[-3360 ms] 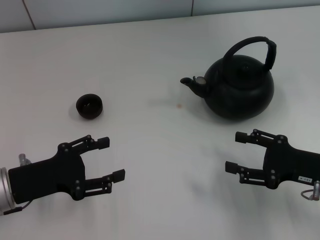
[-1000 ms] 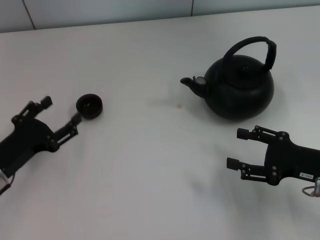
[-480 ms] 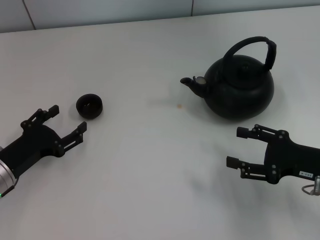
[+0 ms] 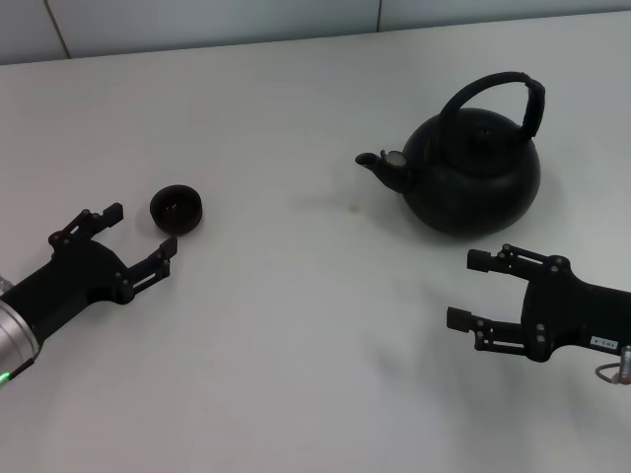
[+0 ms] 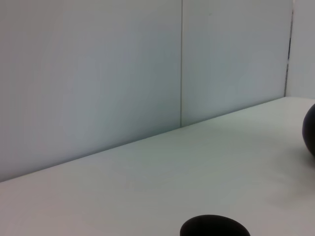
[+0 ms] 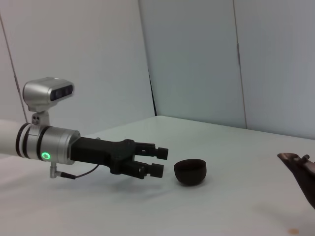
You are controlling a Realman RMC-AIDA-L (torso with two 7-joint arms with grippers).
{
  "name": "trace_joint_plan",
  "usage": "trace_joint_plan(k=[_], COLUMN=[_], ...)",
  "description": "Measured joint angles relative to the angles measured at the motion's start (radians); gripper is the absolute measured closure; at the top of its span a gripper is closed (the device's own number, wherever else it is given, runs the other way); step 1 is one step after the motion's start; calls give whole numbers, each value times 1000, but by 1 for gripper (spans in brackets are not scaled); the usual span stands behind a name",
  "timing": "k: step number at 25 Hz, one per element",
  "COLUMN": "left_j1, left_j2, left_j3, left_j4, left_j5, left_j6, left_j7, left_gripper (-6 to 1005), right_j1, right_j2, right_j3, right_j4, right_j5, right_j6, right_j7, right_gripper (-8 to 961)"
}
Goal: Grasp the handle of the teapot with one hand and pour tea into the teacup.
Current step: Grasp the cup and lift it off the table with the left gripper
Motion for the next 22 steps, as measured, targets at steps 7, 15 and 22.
trace_joint_plan(k=[7,15,22], left_j1=[-48,-80,-118], left_j2=[-4,-6,-6], left_j3=[1,1,13], left_j4=[-19,-31,-45], left_j5=[0,0,0], left_j6=[-61,-86,-151], left_j7=[3,6,9], left_gripper=[142,141,142], right_j1=[2,1,-1], right_j2=[0,0,0], right_j3=[1,2,11], right_j4=[2,2,2], right_j5=[0,1,2], right_j6=[0,0,0], right_j7=[1,4,4], right_gripper=[143,144,144])
